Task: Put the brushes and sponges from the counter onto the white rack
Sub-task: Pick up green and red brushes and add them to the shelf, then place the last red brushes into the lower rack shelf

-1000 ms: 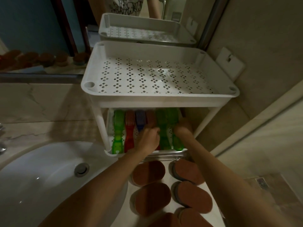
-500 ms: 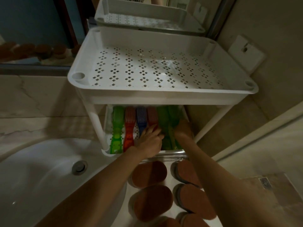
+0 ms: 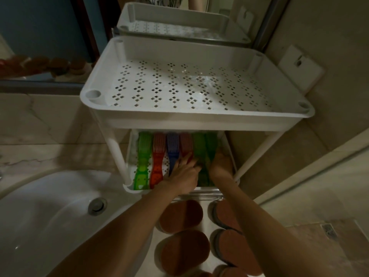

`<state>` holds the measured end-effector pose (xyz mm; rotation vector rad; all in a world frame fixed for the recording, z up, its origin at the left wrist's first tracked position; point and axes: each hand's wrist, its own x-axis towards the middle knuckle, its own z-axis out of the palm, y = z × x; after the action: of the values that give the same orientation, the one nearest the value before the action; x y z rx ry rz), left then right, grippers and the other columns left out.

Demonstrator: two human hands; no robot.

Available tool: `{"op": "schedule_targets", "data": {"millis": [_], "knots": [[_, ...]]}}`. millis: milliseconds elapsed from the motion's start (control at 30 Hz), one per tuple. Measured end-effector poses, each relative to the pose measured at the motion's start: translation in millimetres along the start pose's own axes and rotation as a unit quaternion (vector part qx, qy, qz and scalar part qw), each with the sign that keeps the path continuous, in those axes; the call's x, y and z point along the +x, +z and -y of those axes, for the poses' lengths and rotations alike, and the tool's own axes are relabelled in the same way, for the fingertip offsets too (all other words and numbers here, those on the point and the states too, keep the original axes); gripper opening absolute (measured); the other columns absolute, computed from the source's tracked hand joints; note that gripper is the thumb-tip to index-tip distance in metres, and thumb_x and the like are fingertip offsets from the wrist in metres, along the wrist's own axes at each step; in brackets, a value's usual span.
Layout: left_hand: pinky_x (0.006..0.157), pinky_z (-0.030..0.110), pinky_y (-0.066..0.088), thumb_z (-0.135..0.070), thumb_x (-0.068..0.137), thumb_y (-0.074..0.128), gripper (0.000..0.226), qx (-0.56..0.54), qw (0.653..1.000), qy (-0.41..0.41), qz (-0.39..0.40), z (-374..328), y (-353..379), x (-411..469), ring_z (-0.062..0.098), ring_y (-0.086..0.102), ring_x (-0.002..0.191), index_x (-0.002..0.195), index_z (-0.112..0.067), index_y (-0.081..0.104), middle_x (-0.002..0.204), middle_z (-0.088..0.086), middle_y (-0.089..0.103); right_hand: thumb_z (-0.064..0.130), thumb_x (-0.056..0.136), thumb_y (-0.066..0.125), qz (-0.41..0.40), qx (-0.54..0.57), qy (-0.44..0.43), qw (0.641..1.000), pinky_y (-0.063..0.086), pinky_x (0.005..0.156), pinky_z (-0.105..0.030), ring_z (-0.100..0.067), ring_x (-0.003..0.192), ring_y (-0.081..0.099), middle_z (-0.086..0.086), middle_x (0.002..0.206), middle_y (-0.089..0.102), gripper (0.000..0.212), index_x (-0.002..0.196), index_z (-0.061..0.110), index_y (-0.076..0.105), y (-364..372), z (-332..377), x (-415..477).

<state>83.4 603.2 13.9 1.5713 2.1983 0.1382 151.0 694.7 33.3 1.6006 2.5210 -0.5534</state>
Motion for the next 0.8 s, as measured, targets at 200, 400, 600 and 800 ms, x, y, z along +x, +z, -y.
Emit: {"op": "schedule_targets", "data": {"millis": [200,400,600,800], "knots": [[0.120,0.040,0.014,0.001,0.094,0.036,0.046,-0.111,0.980,-0.066,-0.150,-6.7,-17.6,-11.5,0.026,0.013,0.146,0.135,-0.014,0.049,0.154,0.008,0.030,0.017,0.099,0.041,-0.023,0.053,0.005,0.998,0.048,0.093,-0.035,-0.030,0.115,0.058,-0.018,0.129,0.055,0.037,0.132,0.002,0.043,-13.1,1.0,-18.8],[0.110,0.020,0.022,0.000,0.095,0.037,0.039,-0.227,0.922,-0.096,-0.299,-18.6,-47.9,-97.3,0.023,0.034,0.136,0.127,-0.009,0.056,0.143,0.010,0.040,0.009,0.092,0.046,-0.058,0.155,-0.109,0.980,0.048,0.086,-0.041,-0.040,0.106,0.061,-0.024,0.111,0.065,0.025,0.113,0.001,0.059,-36.2,19.1,-93.2],[0.100,0.028,0.042,0.004,0.089,0.044,0.036,-0.269,0.852,-0.224,-0.389,5.4,-51.8,-216.8,0.024,0.054,0.117,0.118,-0.007,0.063,0.127,0.011,0.055,0.011,0.089,0.050,0.000,0.209,-0.248,0.946,0.043,0.088,-0.036,-0.037,0.112,0.058,-0.020,0.113,0.067,0.026,0.113,0.007,0.062,-28.3,74.5,-182.9],[0.093,0.024,0.043,-0.002,0.091,0.046,0.032,-0.290,0.789,-0.347,-0.415,52.0,-40.1,-317.0,0.022,0.059,0.107,0.115,-0.013,0.064,0.124,0.006,0.060,0.008,0.089,0.047,0.109,0.230,-0.301,0.919,0.045,0.083,-0.028,-0.031,0.106,0.061,-0.016,0.110,0.068,0.028,0.112,0.008,0.062,0.7,130.4,-257.9]]}}
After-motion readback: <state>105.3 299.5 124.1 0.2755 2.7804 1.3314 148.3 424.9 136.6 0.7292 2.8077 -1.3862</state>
